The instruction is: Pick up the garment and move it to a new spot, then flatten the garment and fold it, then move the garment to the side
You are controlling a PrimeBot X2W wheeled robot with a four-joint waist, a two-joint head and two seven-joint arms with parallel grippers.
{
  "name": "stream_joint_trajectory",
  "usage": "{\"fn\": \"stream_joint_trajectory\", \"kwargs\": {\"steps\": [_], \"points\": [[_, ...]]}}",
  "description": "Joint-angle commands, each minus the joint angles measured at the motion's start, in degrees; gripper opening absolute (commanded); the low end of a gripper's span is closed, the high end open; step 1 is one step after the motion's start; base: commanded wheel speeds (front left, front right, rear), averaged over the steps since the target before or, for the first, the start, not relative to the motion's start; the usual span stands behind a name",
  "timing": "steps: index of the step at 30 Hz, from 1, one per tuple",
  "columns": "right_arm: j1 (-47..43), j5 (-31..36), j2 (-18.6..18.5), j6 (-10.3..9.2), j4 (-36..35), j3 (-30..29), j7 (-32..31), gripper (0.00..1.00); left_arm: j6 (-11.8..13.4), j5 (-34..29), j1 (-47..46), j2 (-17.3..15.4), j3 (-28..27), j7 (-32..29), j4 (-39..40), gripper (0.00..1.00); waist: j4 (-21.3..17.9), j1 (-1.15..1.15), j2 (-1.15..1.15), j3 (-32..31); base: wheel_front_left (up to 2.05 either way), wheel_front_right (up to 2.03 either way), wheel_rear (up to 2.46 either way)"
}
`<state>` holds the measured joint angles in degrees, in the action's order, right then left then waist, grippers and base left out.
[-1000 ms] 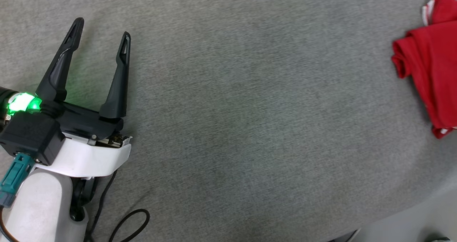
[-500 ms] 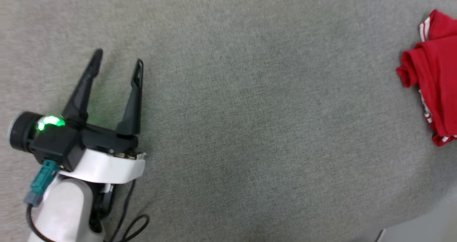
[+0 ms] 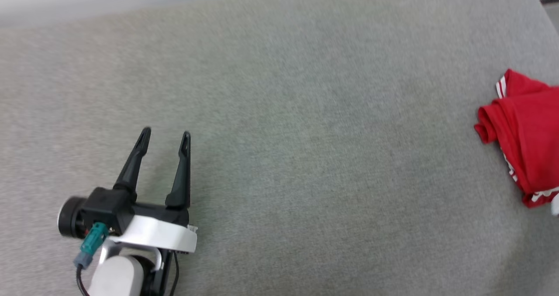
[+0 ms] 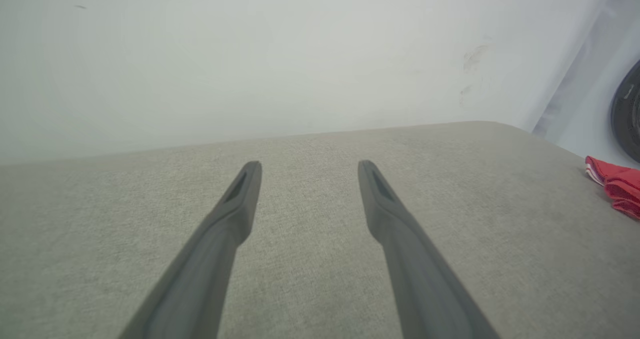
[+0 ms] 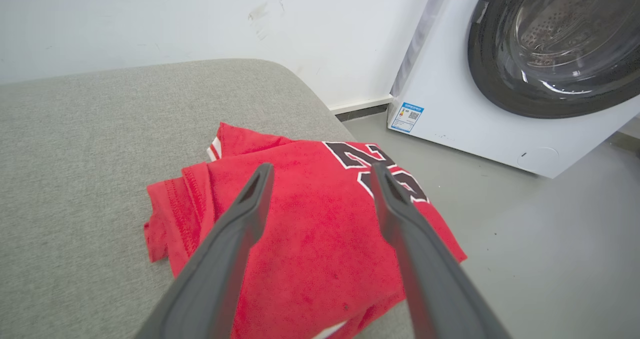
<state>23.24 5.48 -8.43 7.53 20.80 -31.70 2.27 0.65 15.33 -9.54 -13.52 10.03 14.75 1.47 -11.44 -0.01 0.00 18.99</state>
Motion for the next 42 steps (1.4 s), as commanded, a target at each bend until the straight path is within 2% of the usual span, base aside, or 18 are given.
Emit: {"fn": "stream_joint_trajectory", "kwargs": {"steps": [1, 7, 11, 19, 25, 35, 42], "points": [[-2.88, -0.9, 1.16, -0.09, -1.58, 0.74, 0.49, 1.0, 0.5, 0.18, 1.41, 0.73, -0.22, 0.2, -0.72, 1.0, 2.55, 0.01, 0.0, -4.02, 0.0, 0.0, 0.0], [-10.76, -3.06, 4.46, -0.08, -7.35, 4.77, 0.43, 1.0, 1.01, 0.41, 4.07, 1.94, -0.42, 0.41, -3.4, 1.0, 5.49, 0.01, 0.0, -8.53, 0.0, 0.0, 0.0], [-14.3, -4.71, 5.26, -0.08, -10.32, 7.88, -0.18, 1.0, 1.4, 0.68, 5.19, 2.33, -0.89, 0.47, -4.87, 1.0, 6.88, 0.01, 0.0, -10.38, 0.0, 0.0, 0.0], [-21.86, -11.32, 5.58, -0.08, -17.41, 17.19, -1.23, 1.0, 2.31, 0.89, 8.1, 2.31, -3.27, 0.53, -6.72, 1.0, 9.76, 0.01, 0.0, -14.27, 0.0, 0.0, 0.0], [-26.78, -12.55, 5.57, -0.08, -23.31, 21.88, -1.99, 1.0, 2.17, 0.58, 9.87, 2.12, -4.04, 0.53, -7.33, 1.0, 11.13, 0.01, 0.0, -16.59, 0.0, 0.0, 0.0], [-33.6, -12.49, 5.57, -0.08, -31.09, 25.1, -4.32, 1.0, 1.78, 0.09, 12.73, 2.93, -3.59, 0.53, -9.49, 1.0, 10.65, 0.01, 0.0, -19.7, 0.0, 0.0, 0.0], [-34.29, -13.03, 5.58, -0.08, -32.83, 26.17, -4.73, 1.0, 1.2, -0.14, 12.73, 3.08, -3.71, 0.54, -10.69, 1.0, 10.55, 0.01, 0.0, -20.09, 0.0, 0.0, 0.0]]}}
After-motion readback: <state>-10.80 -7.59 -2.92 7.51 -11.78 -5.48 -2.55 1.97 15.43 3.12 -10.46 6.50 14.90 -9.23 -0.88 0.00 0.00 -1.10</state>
